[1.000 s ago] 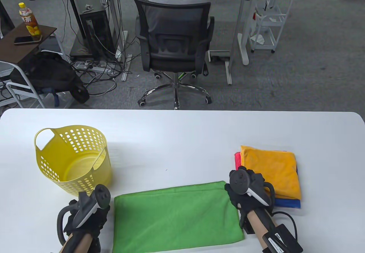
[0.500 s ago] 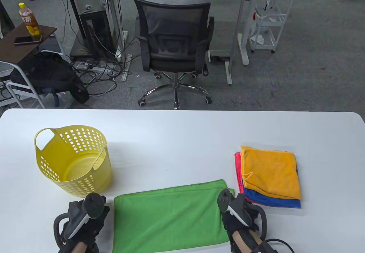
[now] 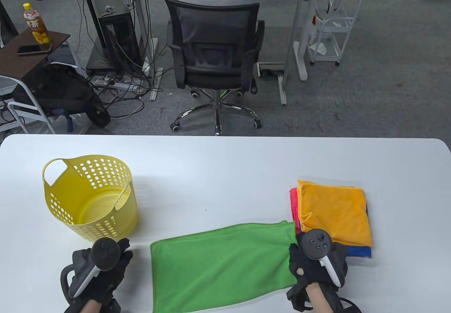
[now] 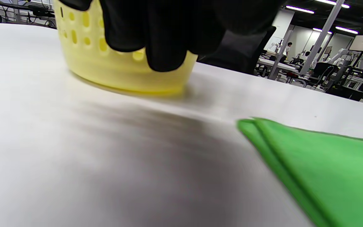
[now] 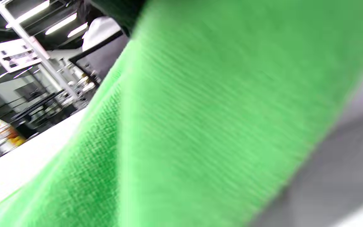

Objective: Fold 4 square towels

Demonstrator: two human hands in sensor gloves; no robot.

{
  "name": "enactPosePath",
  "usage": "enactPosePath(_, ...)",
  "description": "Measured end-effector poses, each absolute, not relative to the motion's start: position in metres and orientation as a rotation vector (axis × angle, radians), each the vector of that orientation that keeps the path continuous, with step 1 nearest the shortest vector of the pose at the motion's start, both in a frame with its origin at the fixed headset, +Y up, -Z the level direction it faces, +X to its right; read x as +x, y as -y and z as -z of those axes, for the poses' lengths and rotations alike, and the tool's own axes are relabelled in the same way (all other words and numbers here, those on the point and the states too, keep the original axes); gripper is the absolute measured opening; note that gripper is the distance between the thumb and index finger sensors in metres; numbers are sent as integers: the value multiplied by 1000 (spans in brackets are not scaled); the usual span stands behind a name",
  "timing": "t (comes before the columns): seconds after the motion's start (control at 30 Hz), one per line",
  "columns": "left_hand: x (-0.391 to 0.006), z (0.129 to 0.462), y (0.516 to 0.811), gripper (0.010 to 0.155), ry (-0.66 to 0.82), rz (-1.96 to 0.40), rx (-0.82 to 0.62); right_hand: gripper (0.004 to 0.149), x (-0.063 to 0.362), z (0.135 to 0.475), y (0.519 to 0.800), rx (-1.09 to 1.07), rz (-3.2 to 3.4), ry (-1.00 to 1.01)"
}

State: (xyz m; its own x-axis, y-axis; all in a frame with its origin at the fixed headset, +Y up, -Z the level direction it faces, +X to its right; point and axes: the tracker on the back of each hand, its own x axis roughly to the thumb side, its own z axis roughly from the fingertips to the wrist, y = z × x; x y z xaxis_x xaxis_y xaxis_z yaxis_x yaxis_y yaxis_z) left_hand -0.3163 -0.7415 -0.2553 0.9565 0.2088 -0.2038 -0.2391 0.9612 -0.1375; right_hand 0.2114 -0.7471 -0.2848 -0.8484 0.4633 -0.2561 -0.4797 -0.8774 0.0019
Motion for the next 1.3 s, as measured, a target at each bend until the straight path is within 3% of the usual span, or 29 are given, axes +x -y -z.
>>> enactPosePath(0.17, -317, 254, 739, 54, -179, -248, -157, 40, 203, 278, 715, -386, -2656, -9)
enactPosePath(0.33, -315, 254, 739, 54, -167, -241, -158, 41, 113, 276, 685, -95, -2586, -44)
enactPosePath(0.43, -315, 254, 739, 54, -166, -246, -161, 43, 50, 276, 695, 107, -2507, -188)
enactPosePath(0.5, -316, 254, 739, 54, -170, -247, -157, 53, 8, 273, 714, 236, -2415, -410)
enactPosePath(0.6, -317, 253, 739, 54, -173, -254, -156, 67, -16, 268, 722, 368, -2287, -589)
enactPosePath(0.73, -317, 254, 739, 54, -169, -260, -158, 68, 7, 269, 702, 370, -2172, -467)
enactPosePath(0.8, -317, 254, 739, 54, -165, -258, -160, 64, 39, 279, 697, 223, -2284, -283)
enactPosePath(0.87, -317, 254, 739, 54, -163, -258, -163, 62, 66, 290, 708, 17, -2451, -248)
enactPosePath(0.97, -316, 254, 739, 54, -158, -256, -164, 63, 96, 305, 747, -275, -2776, -533)
enactPosePath(1.0, -316, 254, 740, 54, -157, -254, -164, 67, 100, 309, 763, -317, -2836, -710)
enactPosePath(1.07, -316, 254, 740, 54, -155, -250, -165, 70, 100, 313, 787, -344, -2816, -802)
enactPosePath(1.13, -315, 255, 742, 54, -156, -244, -172, 73, 85, 311, 795, -315, -2869, -623)
enactPosePath(1.2, -315, 255, 744, 54, -159, -238, -178, 68, 72, 309, 800, -238, -2928, -585)
enactPosePath(1.3, -315, 256, 746, 54, -167, -233, -183, 46, 68, 302, 805, -158, -2916, -321)
